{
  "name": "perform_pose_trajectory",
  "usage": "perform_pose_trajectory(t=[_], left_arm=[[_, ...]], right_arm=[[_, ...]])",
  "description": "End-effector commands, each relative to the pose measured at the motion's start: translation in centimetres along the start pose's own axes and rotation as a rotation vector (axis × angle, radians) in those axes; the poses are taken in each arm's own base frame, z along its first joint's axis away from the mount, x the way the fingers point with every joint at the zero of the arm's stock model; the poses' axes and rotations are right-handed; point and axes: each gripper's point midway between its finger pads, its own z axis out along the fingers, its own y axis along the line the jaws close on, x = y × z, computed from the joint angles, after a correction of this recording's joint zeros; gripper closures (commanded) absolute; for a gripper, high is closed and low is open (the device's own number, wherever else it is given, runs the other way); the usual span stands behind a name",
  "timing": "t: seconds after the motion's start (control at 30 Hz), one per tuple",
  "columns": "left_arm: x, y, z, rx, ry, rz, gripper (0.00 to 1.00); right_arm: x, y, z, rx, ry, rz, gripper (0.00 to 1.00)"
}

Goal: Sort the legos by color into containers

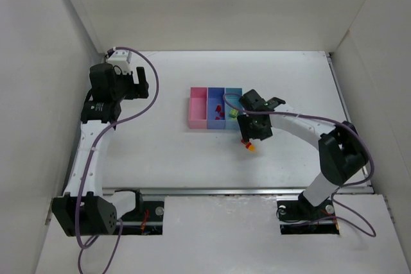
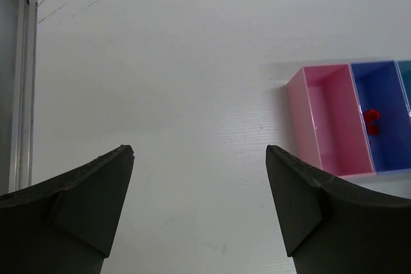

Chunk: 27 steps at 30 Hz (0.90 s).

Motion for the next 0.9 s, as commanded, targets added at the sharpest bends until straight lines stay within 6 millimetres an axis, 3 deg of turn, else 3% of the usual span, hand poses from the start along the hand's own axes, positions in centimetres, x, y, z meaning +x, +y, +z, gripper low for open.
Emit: perform_pose_trajectory(t=[0.0,0.3,0.47,0.87], left_arm=[[-2.5,-0.2,-1.4,0.008,-0.089,0.009,0.18],[-2.5,-0.2,-1.4,0.008,-0.089,0.009,0.18],[-2.5,-0.2,-1.4,0.008,-0.089,0.009,0.18],[-2.5,-0.1,-1.4,-0.001,-0.089,0.009,0.18]], right_arm=[[-0.4,0.7,1.2,-0.020,-0.022,0.017,0.32],[-2.3,1.2,2.7,-0.013,-0.052,0.001,0.32],[-1.9,1.8,3.8,-0.029,-0.030,-0.033,0.37],[-1.6,2.1,4.4,-0.047,-0.025,-0.033,0.59]])
